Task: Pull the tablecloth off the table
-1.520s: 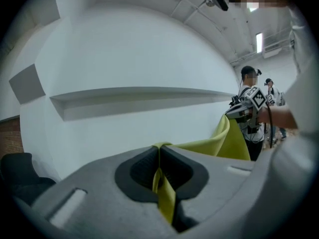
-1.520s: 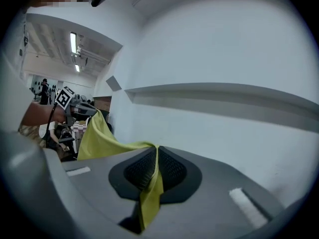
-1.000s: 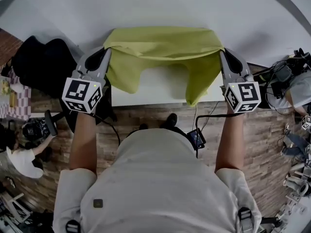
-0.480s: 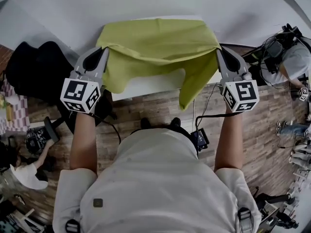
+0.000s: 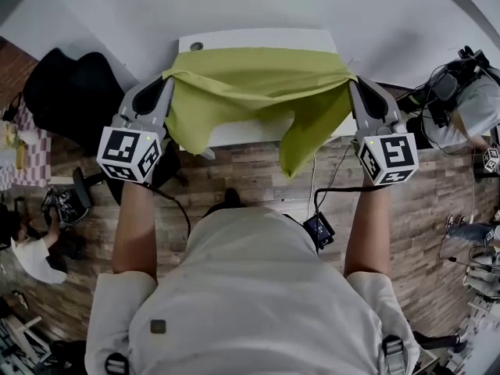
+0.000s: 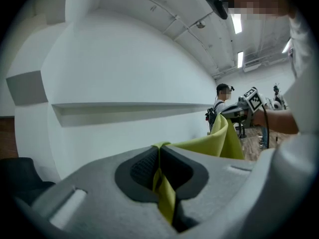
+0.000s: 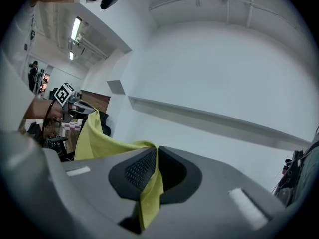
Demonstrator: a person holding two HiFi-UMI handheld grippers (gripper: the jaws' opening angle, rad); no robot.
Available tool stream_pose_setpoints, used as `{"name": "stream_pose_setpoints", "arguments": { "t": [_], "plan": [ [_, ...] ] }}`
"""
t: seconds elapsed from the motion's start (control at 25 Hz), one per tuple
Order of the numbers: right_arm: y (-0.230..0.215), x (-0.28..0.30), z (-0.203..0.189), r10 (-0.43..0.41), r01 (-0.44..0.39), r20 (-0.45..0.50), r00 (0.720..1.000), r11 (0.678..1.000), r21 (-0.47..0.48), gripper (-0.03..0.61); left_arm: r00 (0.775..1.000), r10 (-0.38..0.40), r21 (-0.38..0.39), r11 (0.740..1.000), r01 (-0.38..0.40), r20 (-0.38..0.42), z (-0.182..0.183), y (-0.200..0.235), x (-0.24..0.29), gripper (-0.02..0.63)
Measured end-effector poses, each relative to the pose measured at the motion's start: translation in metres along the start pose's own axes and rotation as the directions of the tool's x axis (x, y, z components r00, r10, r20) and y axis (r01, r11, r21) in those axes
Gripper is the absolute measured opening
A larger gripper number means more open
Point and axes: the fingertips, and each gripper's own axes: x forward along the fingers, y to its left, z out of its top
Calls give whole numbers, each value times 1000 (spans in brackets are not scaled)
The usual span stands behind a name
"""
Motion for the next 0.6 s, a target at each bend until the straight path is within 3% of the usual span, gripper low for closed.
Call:
{"name": "stream_pose_setpoints", "arguments": {
  "t": [0.6],
  "plan": [
    [7, -150, -6, 157, -156, 102, 982, 988, -16, 21, 990, 138, -1, 990, -138, -3, 14, -145, -90, 12]
  ]
}}
